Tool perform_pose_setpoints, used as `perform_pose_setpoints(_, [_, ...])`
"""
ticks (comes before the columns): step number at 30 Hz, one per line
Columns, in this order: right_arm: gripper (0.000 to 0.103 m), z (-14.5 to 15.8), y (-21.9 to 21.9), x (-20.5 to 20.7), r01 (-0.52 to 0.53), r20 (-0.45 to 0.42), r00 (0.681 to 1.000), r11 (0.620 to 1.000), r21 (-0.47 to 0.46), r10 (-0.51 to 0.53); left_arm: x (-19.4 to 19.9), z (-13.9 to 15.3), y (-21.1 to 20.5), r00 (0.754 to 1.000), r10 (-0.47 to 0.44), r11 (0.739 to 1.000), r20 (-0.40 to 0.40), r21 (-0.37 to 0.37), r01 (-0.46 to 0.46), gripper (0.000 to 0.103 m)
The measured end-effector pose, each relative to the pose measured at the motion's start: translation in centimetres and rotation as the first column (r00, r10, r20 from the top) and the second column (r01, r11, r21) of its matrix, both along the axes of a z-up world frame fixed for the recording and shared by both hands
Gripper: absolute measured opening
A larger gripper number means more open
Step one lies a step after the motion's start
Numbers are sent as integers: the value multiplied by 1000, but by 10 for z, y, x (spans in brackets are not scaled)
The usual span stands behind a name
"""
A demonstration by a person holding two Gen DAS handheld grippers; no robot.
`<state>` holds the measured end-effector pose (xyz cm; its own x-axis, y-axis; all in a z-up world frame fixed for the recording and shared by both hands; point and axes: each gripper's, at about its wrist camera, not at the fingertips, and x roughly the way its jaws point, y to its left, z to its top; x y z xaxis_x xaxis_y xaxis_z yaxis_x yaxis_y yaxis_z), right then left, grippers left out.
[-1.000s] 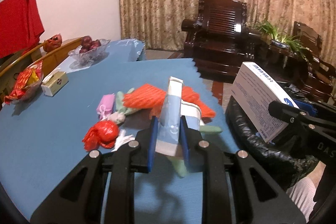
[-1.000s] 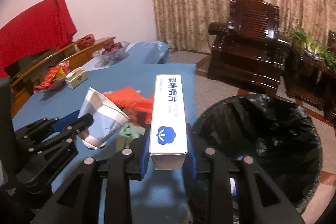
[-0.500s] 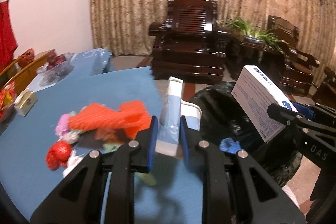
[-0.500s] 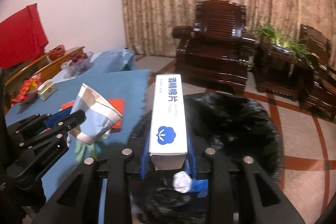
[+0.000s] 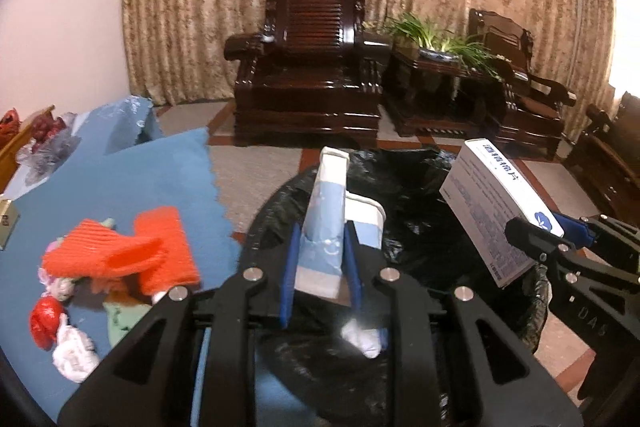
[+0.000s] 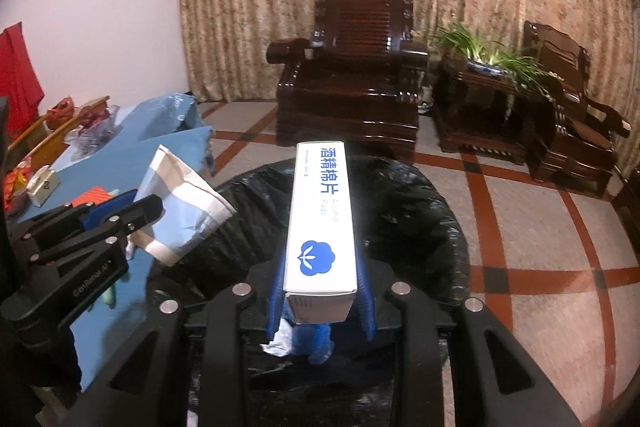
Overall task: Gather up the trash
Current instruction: 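Drop the box and tube into the bin with both grippers, then grasp the white tissue with the left gripper while the right gripper grasps the green glove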
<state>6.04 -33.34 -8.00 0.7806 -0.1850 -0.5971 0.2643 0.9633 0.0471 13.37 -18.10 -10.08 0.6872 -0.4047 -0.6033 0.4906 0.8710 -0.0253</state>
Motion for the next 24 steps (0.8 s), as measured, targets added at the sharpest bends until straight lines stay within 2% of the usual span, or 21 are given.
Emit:
perform_pose_setpoints(2, [31, -2, -4, -1, 15, -7, 1000, 1000, -3, -15, 4, -4, -3, 1000, -11, 1000, -26, -12, 10, 27])
perform_pose_setpoints(5, [41, -5, -10, -4, 35, -10, 999, 999, -8, -35, 8, -6, 0, 999, -9, 1000, -41, -22, 8, 43])
perform_pose_setpoints(8, [59, -6, -11, -4, 46, -5, 999, 999, -14, -46, 8, -6, 9, 999, 9, 1000, -33, -18, -9, 55])
perform_pose_setpoints(10, [85, -6, -9, -6, 55, 6, 998, 998, -20, -55, 7, -4, 22, 999, 34, 999, -16, -17, -34, 69])
perform_pose_setpoints(12, [96, -4, -3, -7, 57, 25, 998, 998, -27, -57, 3, -2, 34, 998, 59, 998, 3, -16, -59, 84])
perform_pose_setpoints(17, [97, 1, 28, 2, -21, 31, 999, 1000, -19, 22, -1, -1, 83, 989, 149, 989, 11, -3, -149, 90])
perform_pose_setpoints(24, [97, 4, 85, 20, -161, 45, 986, 987, -6, 161, -13, -3, 161, 954, 298, 954, 18, 20, -299, 90])
